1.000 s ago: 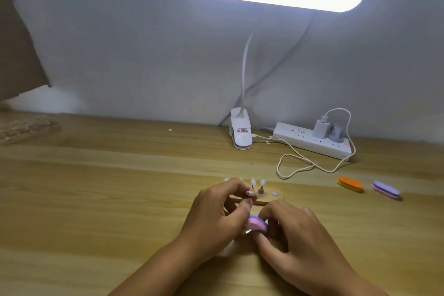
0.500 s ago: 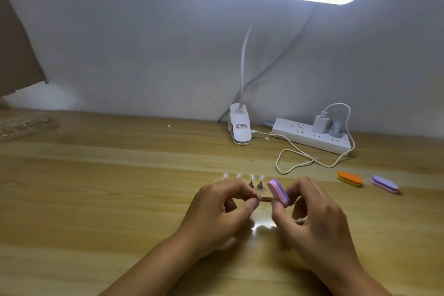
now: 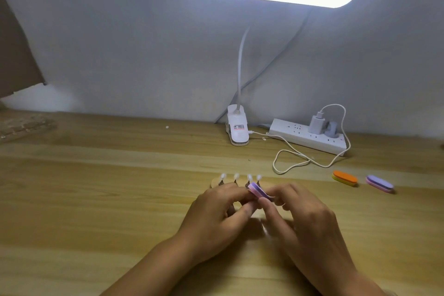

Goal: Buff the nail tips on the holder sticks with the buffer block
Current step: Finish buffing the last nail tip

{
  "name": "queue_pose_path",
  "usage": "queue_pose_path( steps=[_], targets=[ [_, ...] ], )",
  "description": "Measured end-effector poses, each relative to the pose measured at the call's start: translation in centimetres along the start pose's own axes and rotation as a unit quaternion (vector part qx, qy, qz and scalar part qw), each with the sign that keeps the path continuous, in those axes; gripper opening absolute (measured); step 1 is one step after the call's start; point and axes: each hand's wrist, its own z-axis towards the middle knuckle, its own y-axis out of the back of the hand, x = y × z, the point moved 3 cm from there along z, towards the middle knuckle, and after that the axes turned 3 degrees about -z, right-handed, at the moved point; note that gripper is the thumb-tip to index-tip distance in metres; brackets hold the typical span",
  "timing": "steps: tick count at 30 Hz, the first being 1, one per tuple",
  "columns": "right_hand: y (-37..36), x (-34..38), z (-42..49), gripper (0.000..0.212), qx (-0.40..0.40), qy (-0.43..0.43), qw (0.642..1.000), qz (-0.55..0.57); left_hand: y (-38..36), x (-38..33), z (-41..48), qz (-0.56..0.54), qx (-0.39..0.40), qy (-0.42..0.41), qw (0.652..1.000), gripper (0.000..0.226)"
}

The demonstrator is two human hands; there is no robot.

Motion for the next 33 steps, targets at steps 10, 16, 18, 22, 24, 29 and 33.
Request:
queue_pose_path(
  steps=[10, 16, 18, 22, 24, 29, 33],
  targets=[
    [-0.5, -0.8, -0.1, 0.044, 0.034, -0.024, 0.986, 0.158, -0.1, 0.1, 0.0, 0.009, 0.020, 0.013, 1.000, 0.029],
    [-0.5, -0.6, -0.2, 0.056, 0.054, 0.048, 0.995, 0.065, 0.0, 0.2, 0.1, 0.002, 0.024, 0.022, 0.999, 0.030],
    [-0.3, -0.5, 0.0, 0.055, 0.047, 0.063, 0.996, 0.053, 0.0, 0.2, 0.1, 0.001, 0.030, 0.024, 0.999, 0.029],
    [-0.1, -0.3, -0.1, 0.052, 0.034, 0.049, 0.994, 0.091, -0.1, 0.2, 0.0, 0.006, 0.041, 0.017, 0.999, 0.030],
    [0.0, -0.4, -0.2, 0.043, 0.037, 0.042, 0.993, 0.105, -0.1, 0.2, -0.1, 0.014, 0.042, 0.007, 0.999, 0.024],
    [-0.2, -0.7, -0.3, 0.029, 0.048, 0.031, 0.997, 0.057, 0.0, -0.1, -0.2, 0.041, 0.027, -0.011, 0.999, 0.026],
    [-0.2, -1.4, -0.1, 0.035, 0.039, -0.026, 0.996, 0.076, -0.4, -0.7, -0.7, 0.115, 0.043, -0.063, 0.990, 0.023]
  ],
)
